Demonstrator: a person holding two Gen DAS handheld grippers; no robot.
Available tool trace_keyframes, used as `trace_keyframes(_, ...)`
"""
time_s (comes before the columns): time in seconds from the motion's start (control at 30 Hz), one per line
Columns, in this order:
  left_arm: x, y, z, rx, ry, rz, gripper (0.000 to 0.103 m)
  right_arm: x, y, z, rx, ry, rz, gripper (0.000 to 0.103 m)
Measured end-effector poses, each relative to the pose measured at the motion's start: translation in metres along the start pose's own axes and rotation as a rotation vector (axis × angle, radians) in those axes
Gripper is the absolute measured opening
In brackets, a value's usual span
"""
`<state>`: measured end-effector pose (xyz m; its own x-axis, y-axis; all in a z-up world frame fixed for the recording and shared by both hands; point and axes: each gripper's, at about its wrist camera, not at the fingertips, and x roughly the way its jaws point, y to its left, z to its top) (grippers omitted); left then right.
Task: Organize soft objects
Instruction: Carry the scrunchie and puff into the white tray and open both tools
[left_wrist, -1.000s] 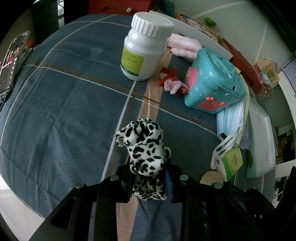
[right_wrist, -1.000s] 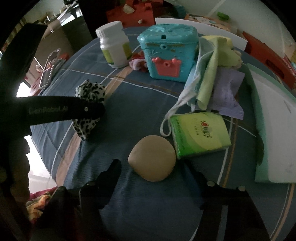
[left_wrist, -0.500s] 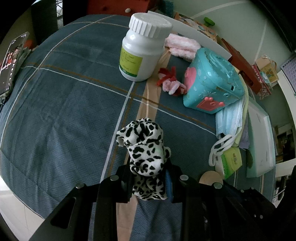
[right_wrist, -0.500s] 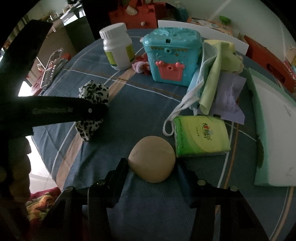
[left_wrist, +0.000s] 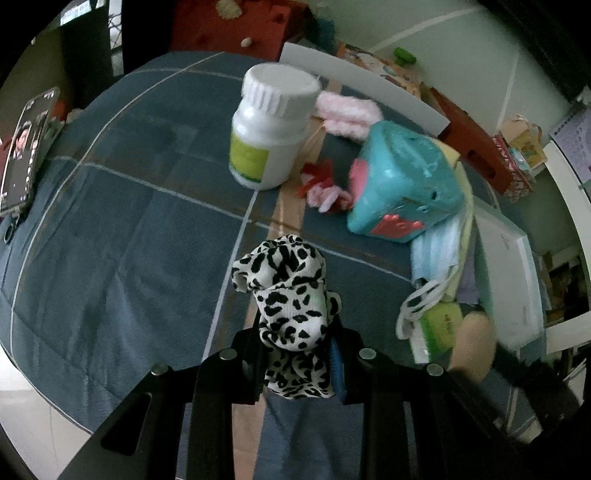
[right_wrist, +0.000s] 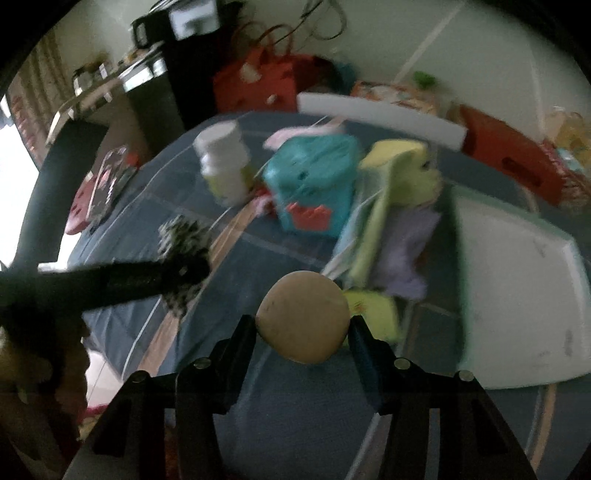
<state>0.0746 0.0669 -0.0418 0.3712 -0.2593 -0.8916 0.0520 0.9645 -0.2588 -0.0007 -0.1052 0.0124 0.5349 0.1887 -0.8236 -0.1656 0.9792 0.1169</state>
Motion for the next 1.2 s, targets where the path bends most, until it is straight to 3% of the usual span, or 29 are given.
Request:
trace_keyframes(0.2,-0.027,-0.03,0.01,0.047,-0.062,0.017,0.029,-0.032,-0.038,0.024,0.078,-0.073,-0.101,0.055)
trace_keyframes(0.5,-0.059,-0.1,0.035,0.176,-0.116,-0.003,0.029,-0.083,-0.09,0.061,0.184,-0.202,-0.184,0.055)
trace_keyframes(0.7,-0.069,-0.156,0.053,0.26,-0.144,-0.058,0.029,-0.094,-0.133,0.072,0.278,-0.233,-0.242,0.055)
trace_keyframes(0.93,-0.05,-0.208,0.057,0.334,-0.128,-0.103,0.03,-0.092,-0.194,0.058,0.403,-0.242,-0.302,0.055)
trace_keyframes(1.2,-0.016,-0.269,0.051,0.449,-0.093,-0.124,0.03,-0.083,-0.277,0.019,0.627,-0.178,-0.398,0.055)
